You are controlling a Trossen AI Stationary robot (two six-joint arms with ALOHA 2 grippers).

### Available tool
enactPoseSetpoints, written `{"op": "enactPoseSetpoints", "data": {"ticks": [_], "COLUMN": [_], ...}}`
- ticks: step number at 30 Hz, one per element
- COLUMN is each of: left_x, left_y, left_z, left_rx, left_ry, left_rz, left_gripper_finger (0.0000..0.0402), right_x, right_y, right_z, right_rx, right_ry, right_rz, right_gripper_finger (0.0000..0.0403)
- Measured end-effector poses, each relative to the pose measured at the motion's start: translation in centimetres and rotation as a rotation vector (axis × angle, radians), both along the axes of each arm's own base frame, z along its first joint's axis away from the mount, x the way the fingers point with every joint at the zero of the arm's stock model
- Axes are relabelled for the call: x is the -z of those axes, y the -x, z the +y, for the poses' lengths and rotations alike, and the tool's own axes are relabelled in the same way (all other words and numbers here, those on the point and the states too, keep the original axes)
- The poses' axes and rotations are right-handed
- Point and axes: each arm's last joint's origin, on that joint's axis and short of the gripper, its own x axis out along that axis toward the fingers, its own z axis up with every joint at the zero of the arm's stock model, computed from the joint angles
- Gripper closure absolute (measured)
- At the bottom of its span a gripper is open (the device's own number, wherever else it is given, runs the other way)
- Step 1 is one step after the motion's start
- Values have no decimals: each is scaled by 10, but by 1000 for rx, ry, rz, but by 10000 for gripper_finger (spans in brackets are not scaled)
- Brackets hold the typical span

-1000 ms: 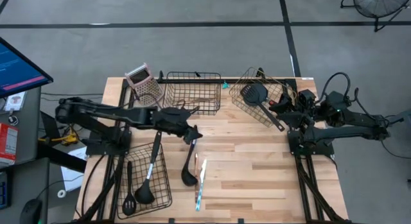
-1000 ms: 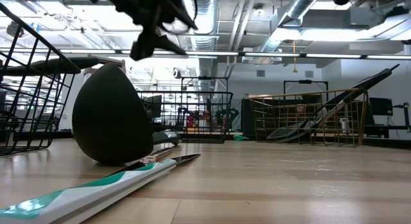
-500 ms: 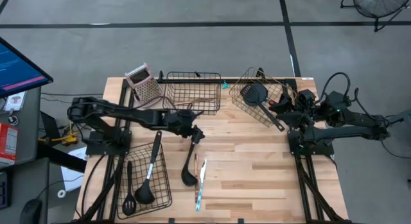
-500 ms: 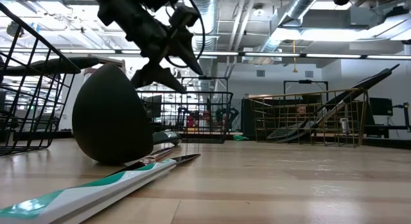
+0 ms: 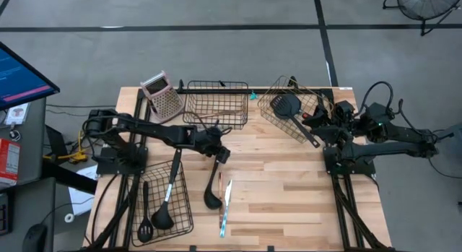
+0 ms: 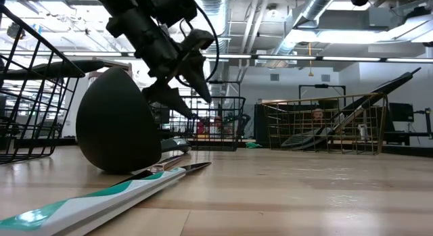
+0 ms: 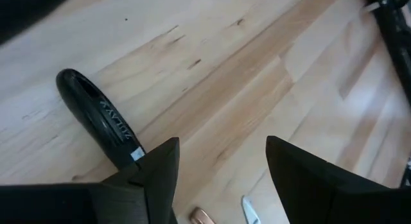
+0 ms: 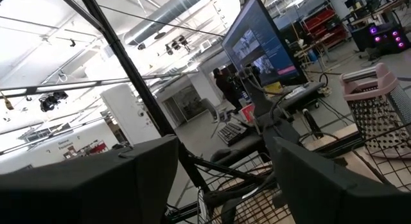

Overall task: Pick & Place Kitchen Items
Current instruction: Put the black serving spoon into the bottom black wire basket

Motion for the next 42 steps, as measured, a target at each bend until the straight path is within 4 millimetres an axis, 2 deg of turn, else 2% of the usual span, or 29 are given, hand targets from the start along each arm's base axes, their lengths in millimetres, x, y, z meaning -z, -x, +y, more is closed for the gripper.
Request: {"op": "enactPoseSetpoints", "data": {"ticks": [11, 20, 26, 35, 42], "left_x": [17, 4, 9, 23, 23], "left_y": [-3, 8, 12, 8, 8], "left_z": [0, 7, 14, 9, 6], "left_rx": [-6, -63, -92, -82, -80], "left_ry": [-6, -43, -51, -45, -56], "left_rz": [68, 93, 152, 196, 199], "left_gripper_finger": [188, 188, 188, 188, 188], "right_x": [3, 5, 6, 8, 8], "right_y": [-1, -1, -1, -1, -1], "right_z": [0, 0, 0, 0, 0], "right_rx": [-1, 0, 3, 3, 3], "right_ry": [-1, -1, 7, 7, 7], "right_rz": [29, 56, 64, 80, 80], "right_gripper_finger": [159, 159, 159, 159, 159]}}
